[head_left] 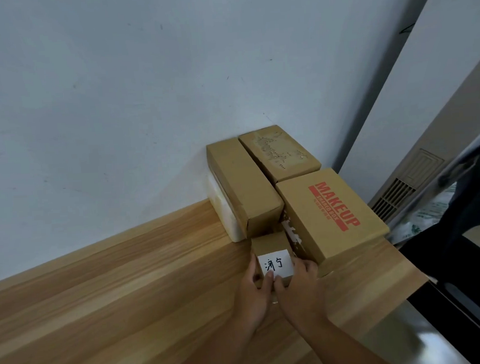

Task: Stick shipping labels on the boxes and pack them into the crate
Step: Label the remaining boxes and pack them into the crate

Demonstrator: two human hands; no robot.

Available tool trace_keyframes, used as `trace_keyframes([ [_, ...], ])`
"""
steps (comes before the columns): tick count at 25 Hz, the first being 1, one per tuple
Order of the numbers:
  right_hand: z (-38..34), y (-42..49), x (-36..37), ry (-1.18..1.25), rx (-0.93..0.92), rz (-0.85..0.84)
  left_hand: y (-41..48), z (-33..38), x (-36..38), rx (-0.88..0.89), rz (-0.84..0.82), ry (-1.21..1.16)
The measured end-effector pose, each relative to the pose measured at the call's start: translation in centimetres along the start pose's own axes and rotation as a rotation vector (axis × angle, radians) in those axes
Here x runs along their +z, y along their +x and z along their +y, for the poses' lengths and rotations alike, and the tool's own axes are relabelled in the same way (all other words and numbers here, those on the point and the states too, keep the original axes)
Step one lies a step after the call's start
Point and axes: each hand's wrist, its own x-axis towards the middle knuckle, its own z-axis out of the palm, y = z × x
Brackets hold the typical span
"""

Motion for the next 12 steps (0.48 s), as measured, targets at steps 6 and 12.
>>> trace_keyframes([
  [6,-0.8,-0.3,-1.1,0.142,0.077,-0.091,-3.1,0.0,0.6,0.007,0.164,-0.077],
  [12,-2.3,-1.6,-2.0,0.331,-0.227,-0.049,-5.1,2.3,-0.9,0.006,0.282,-0.258],
])
